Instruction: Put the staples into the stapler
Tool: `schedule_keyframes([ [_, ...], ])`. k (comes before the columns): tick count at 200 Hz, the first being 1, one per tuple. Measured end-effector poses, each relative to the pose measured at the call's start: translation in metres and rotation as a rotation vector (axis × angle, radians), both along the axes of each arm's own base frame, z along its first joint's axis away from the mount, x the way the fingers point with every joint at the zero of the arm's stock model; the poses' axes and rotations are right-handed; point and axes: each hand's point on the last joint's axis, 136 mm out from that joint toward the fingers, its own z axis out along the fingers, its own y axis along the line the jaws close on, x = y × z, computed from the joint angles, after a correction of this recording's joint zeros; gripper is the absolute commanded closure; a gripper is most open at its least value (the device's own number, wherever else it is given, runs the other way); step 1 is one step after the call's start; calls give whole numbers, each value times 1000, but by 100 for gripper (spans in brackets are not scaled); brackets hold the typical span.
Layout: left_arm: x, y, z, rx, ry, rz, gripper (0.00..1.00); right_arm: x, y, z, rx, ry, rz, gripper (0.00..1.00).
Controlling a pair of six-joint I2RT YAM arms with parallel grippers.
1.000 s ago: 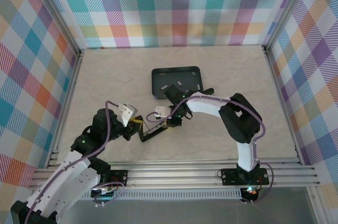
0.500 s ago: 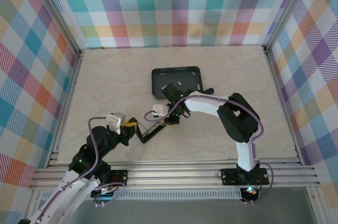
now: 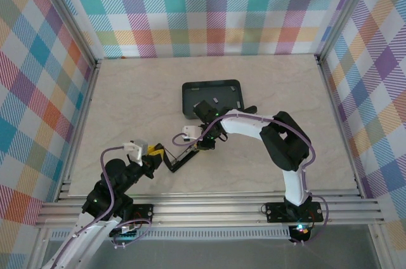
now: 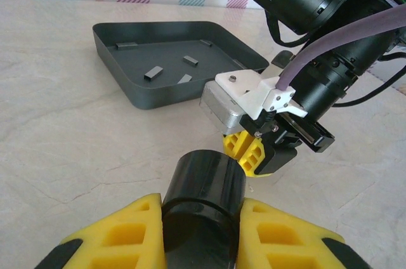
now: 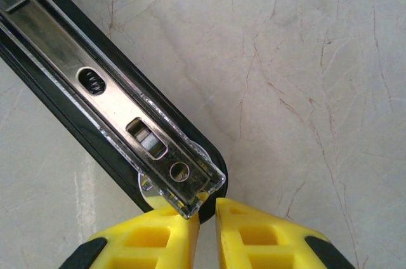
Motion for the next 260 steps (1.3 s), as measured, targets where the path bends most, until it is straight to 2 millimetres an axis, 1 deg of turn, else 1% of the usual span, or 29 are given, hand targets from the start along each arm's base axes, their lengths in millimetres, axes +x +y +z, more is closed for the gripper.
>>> schedule_keyframes([
  [58, 1, -4, 0, 7, -22, -20, 100, -1, 0, 0, 0, -4, -2, 81],
  [123, 11, -13, 0, 42, -29, -48, 100, -4, 1, 1, 14, 32, -32, 80],
  [149, 9, -13, 2, 43, -41, -54, 100, -5, 0, 0, 6, 38, -42, 80],
  [177, 6, -8, 3, 38, -76, -39, 100, -5, 0, 0, 6, 42, -50, 80],
  [206, 6, -9, 2, 51, -91, -48, 100, -5, 0, 0, 11, 52, -71, 80],
  [260, 13, -25, 4, 101, -68, -121, 100, -7, 0, 0, 23, 65, -89, 80],
])
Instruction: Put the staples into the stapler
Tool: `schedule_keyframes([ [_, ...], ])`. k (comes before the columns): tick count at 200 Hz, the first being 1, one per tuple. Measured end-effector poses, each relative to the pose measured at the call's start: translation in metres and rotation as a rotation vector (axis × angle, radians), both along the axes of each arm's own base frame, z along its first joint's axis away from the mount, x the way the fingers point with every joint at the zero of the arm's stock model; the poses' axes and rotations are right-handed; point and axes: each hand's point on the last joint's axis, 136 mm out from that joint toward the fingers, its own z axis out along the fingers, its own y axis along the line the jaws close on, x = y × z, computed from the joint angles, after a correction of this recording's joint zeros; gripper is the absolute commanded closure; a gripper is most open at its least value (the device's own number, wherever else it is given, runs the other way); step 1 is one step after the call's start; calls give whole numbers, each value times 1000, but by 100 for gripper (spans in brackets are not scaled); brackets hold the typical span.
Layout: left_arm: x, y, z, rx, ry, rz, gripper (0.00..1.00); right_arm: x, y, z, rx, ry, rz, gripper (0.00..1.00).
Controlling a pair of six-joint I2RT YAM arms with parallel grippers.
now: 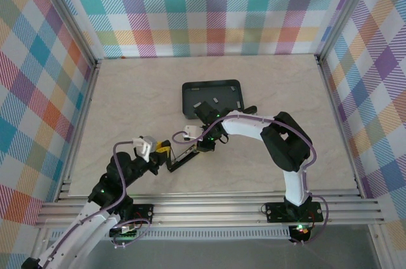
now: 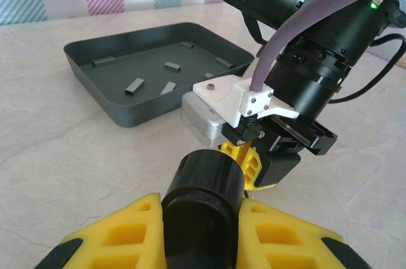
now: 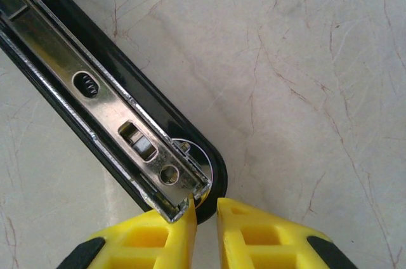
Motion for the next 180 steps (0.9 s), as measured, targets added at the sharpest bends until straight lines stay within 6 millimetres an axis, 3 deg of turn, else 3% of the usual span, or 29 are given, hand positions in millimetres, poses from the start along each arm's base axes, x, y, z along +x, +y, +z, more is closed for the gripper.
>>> schedule_keyframes([
  [41, 9, -14, 32, 23, -16, -57, 100, -1, -4, -2, 10, 32, -24, 80],
  [106, 17, -32, 121, -102, -209, -119, 100, -5, -15, -7, 44, 109, -75, 81],
  [145, 27, -41, 132, -134, -239, -137, 100, -4, -10, 8, 106, 105, -88, 81],
  [180, 33, -44, 140, -142, -256, -135, 100, 1, -18, 16, 146, 103, -125, 80],
])
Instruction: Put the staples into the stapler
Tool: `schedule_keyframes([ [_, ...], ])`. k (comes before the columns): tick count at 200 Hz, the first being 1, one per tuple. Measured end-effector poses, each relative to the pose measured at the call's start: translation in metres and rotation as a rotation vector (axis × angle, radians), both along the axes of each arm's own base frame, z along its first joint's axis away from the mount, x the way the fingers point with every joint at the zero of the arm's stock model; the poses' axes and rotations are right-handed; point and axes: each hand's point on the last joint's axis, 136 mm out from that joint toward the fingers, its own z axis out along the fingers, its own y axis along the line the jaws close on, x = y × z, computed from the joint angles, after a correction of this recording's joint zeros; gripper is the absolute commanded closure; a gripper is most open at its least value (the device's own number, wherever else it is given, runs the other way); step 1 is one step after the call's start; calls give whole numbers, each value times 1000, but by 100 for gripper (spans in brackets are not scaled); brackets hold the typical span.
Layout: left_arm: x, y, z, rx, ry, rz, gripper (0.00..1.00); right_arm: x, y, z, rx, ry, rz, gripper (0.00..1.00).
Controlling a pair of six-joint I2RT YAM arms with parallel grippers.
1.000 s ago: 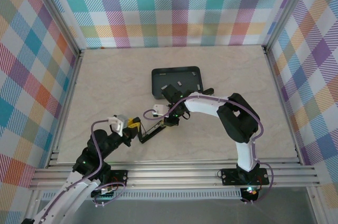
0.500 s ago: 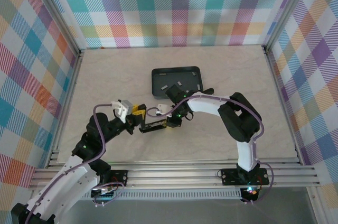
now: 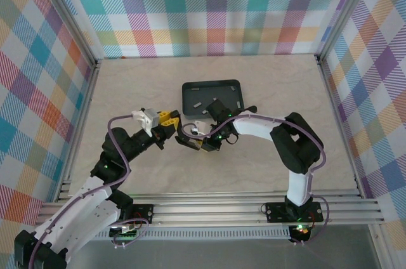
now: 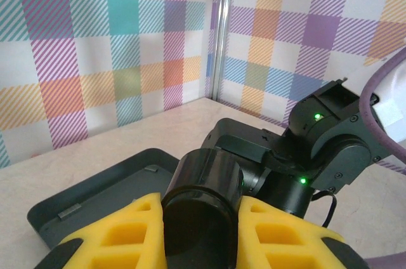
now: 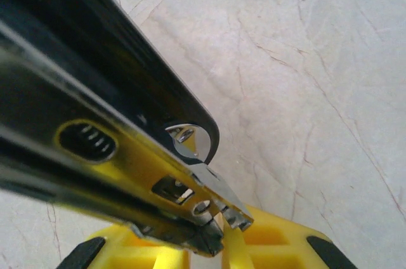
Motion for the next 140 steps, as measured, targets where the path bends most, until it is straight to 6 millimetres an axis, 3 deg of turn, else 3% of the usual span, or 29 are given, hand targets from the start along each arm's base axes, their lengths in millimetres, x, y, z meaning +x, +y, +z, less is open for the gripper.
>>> schedule_keyframes([
  [60, 3, -3, 18, 66, -32, -6, 100, 8, -8, 33, 116, -28, -28, 77],
  [140, 11, -12, 0, 160, 8, -36, 100, 12, -16, 57, 208, -45, -57, 74],
])
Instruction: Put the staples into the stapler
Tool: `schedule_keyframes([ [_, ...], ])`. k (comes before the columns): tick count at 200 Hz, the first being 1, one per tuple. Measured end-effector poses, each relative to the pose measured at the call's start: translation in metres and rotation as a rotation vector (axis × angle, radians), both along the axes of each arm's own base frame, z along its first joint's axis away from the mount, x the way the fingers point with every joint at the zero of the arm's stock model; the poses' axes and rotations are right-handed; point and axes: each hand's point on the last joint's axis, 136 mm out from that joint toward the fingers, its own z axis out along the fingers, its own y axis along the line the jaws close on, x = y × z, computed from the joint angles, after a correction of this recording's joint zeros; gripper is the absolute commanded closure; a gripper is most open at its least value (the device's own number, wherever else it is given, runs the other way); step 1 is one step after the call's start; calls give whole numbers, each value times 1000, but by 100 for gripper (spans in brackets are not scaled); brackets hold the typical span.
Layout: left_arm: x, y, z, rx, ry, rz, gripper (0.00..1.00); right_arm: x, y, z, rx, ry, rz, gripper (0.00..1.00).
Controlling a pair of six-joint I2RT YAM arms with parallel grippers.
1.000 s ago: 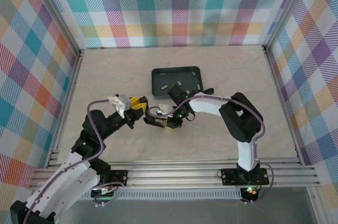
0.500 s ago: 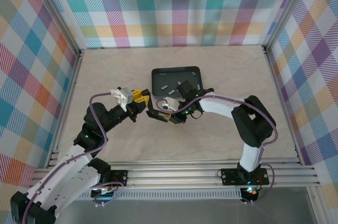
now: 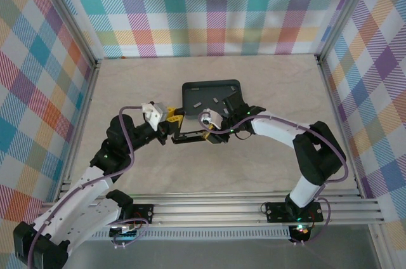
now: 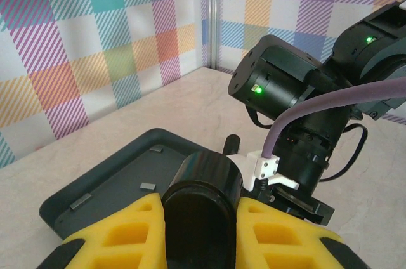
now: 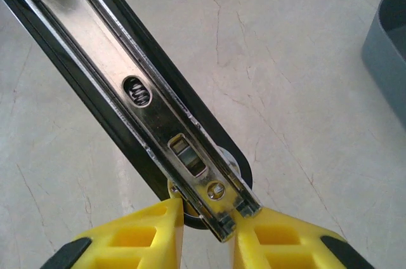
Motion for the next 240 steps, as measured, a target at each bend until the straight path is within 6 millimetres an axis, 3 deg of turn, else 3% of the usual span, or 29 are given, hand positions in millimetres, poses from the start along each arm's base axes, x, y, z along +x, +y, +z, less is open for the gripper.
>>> schedule_keyframes([
  [59, 9, -3, 42, -147, -103, 9, 100, 3, 7, -8, 29, 45, -23, 75],
  [114, 14, -6, 71, -253, -161, 0, 100, 4, 22, 3, 146, 70, -37, 75],
  [170, 24, -11, 87, -316, -183, -7, 100, 2, 29, 14, 220, 86, -41, 75],
  [240, 34, -14, 92, -345, -195, 23, 100, 4, 33, 22, 247, 82, -50, 75],
])
